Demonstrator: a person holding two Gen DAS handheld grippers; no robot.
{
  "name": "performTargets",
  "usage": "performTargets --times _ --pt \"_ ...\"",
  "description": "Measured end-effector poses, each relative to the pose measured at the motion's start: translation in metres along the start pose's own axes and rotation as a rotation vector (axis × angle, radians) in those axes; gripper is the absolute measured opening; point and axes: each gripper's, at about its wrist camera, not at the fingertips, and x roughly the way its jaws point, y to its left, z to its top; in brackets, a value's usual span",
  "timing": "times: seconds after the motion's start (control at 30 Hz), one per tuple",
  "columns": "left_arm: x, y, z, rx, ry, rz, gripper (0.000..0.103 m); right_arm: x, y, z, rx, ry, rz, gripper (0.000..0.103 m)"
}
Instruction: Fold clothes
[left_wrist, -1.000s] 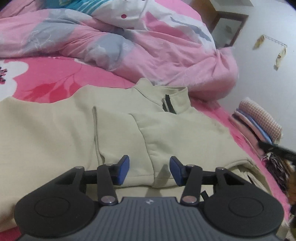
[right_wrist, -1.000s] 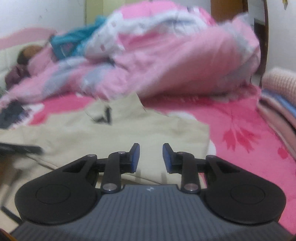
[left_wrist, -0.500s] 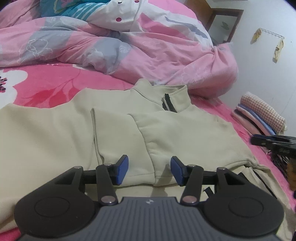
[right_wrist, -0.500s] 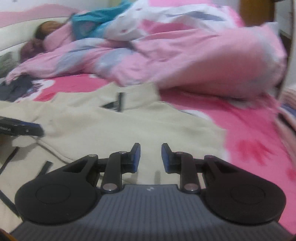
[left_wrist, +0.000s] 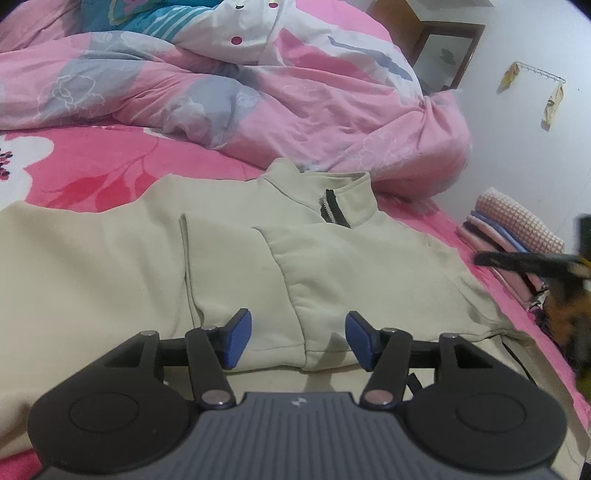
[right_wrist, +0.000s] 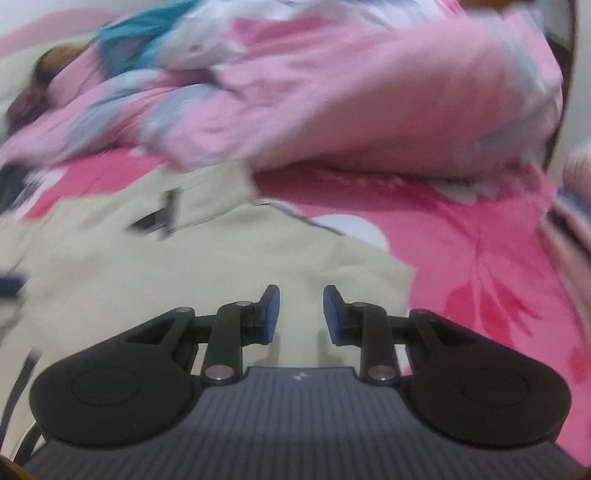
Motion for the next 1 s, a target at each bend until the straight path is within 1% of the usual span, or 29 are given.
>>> performTargets --times 0.03,0.1,0.17,0.2,0.27,0.3,0.33,0.37,0.4,0.43,0.47,0.53,0.63,0.73,0.8,0.83,0.87,0.93,0.97,1.0 --pt "0.000 0.001 0.000 -0.003 0.000 -0.003 0.058 0.023 -0.011 -0.002 0.040 0.036 -0.013 0.023" --pt "0.000 0.002 0.000 -0.007 0.000 -0.008 0.058 0.058 -0.038 -0.009 0.152 0.094 -0.010 0.023" --pt "0.000 0.002 0.000 -0.009 0.000 -0.009 0.058 0.055 -0.054 0.004 0.290 0.092 0.008 0.022" --pt "0.001 0.002 0.000 -0.006 0.001 -0.007 0.059 0.047 -0.056 0.012 0.324 0.076 0.001 0.022" --pt "0.001 0.000 0.000 0.003 0.002 -0.003 0.060 0.043 -0.055 0.021 0.300 0.063 0.008 0.022" --pt "0.001 0.000 -0.001 0.009 0.001 -0.002 0.061 0.049 -0.055 0.025 0.290 0.074 -0.014 0.022" --pt "0.001 -0.001 -0.001 0.014 0.001 0.001 0.061 0.060 -0.060 0.024 0.309 0.092 -0.030 0.021" --pt "0.000 -0.001 -0.001 0.012 0.001 0.000 0.061 0.070 -0.065 0.023 0.330 0.111 -0.045 0.019" --pt "0.000 0.000 -0.001 0.011 0.001 -0.001 0.061 0.081 -0.071 0.022 0.351 0.129 -0.060 0.013" --pt "0.000 0.000 -0.001 0.009 0.000 -0.003 0.061 0.091 -0.076 0.021 0.372 0.148 -0.075 0.012" --pt "0.000 0.000 -0.001 0.007 0.000 -0.004 0.061 0.090 -0.082 0.024 0.422 0.141 -0.093 0.011" --pt "0.000 0.001 -0.001 0.005 0.001 -0.006 0.061 0.081 -0.092 0.029 0.534 0.122 -0.131 0.017" --pt "0.000 -0.001 -0.001 0.013 0.002 0.001 0.061 0.048 -0.079 0.038 0.565 0.069 -0.021 0.017" --pt "0.000 -0.002 -0.001 0.019 0.003 0.006 0.061 0.034 -0.037 0.040 0.416 0.109 0.097 0.017" --pt "0.000 -0.002 -0.001 0.018 0.003 0.006 0.061 0.049 -0.011 0.034 0.366 0.187 0.176 0.015" --pt "0.000 -0.002 -0.001 0.018 0.002 0.005 0.061 0.065 0.000 0.030 0.338 0.228 0.171 0.015" --pt "0.000 -0.002 -0.001 0.017 0.002 0.005 0.061 0.082 0.008 0.028 0.312 0.263 0.127 0.014" --pt "0.000 -0.002 -0.001 0.014 0.001 0.002 0.061 0.096 0.001 0.029 0.354 0.231 0.096 0.011" --pt "0.000 -0.002 -0.001 0.011 0.001 0.001 0.061 0.094 -0.010 0.033 0.432 0.203 0.068 0.012" --pt "0.000 -0.001 -0.001 0.009 0.001 0.000 0.061 0.087 -0.017 0.037 0.466 0.181 0.026 0.015"
